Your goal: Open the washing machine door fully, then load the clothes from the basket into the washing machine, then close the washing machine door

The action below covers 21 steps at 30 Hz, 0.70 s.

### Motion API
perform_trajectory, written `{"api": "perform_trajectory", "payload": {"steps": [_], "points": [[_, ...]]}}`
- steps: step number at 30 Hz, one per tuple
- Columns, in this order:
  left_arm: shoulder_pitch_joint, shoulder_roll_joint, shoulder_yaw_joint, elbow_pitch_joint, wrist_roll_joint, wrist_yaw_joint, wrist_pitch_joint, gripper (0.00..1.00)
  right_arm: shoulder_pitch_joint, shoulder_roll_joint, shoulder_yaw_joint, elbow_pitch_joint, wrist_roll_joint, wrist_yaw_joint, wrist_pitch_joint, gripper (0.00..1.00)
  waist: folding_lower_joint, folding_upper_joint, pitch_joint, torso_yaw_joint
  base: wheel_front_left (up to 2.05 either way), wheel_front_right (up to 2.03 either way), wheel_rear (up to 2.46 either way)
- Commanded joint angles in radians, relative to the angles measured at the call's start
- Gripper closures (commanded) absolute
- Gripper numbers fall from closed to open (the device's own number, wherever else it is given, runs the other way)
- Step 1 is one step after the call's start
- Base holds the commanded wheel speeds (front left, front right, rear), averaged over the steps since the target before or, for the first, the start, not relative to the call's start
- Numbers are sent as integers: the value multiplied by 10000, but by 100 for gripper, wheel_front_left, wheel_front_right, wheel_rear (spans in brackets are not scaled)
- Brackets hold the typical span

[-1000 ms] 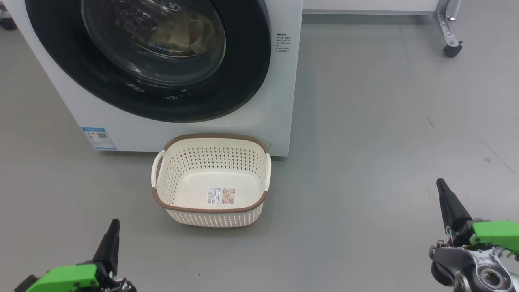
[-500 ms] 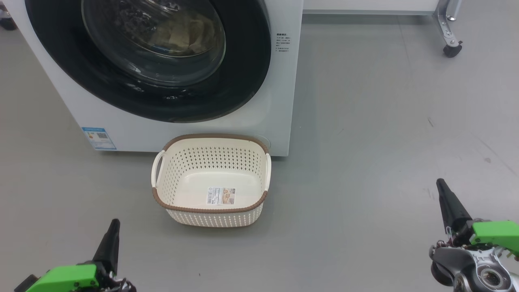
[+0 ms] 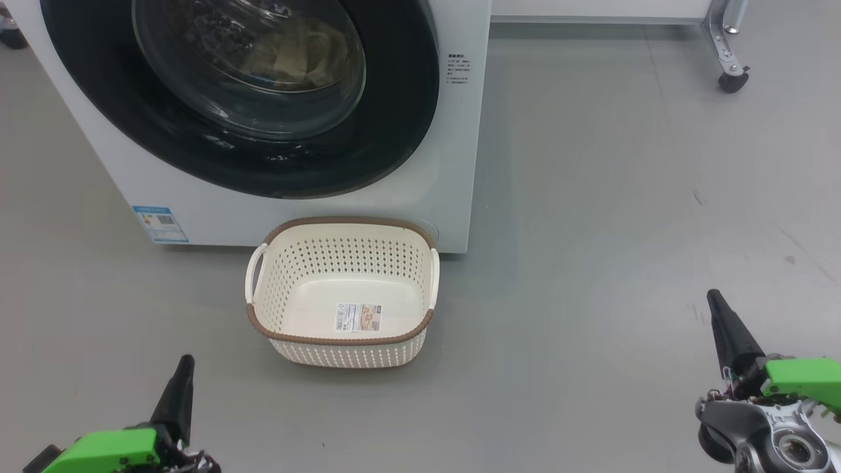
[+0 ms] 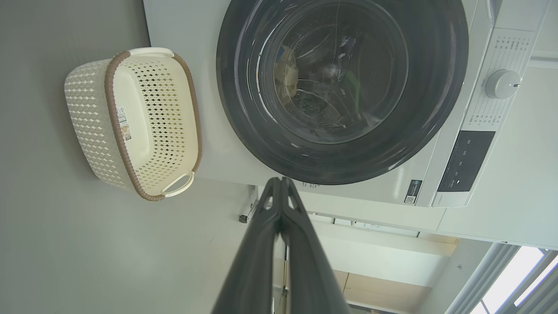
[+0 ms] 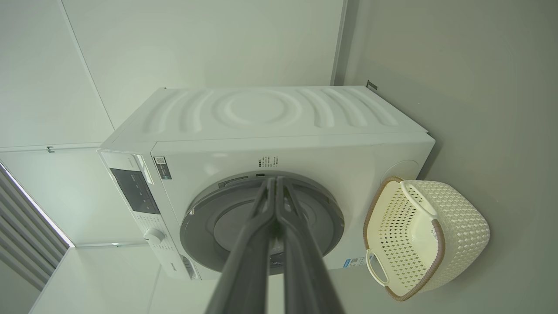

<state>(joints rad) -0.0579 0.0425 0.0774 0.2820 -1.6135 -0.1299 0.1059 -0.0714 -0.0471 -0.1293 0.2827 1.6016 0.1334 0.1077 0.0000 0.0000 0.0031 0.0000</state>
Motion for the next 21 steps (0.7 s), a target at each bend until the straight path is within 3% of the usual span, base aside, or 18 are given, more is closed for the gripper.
{"api": "perform_trajectory", "payload": {"steps": [1, 21], "points": [[-502, 85, 365, -369, 50, -8, 73, 100, -365, -31, 158, -380, 73, -27, 53, 100, 0, 0, 0, 0, 0, 0, 0], [-502, 83, 368, -369, 52, -8, 76, 100, -365, -31, 158, -380, 73, -27, 53, 100, 0, 0, 0, 0, 0, 0, 0]]}}
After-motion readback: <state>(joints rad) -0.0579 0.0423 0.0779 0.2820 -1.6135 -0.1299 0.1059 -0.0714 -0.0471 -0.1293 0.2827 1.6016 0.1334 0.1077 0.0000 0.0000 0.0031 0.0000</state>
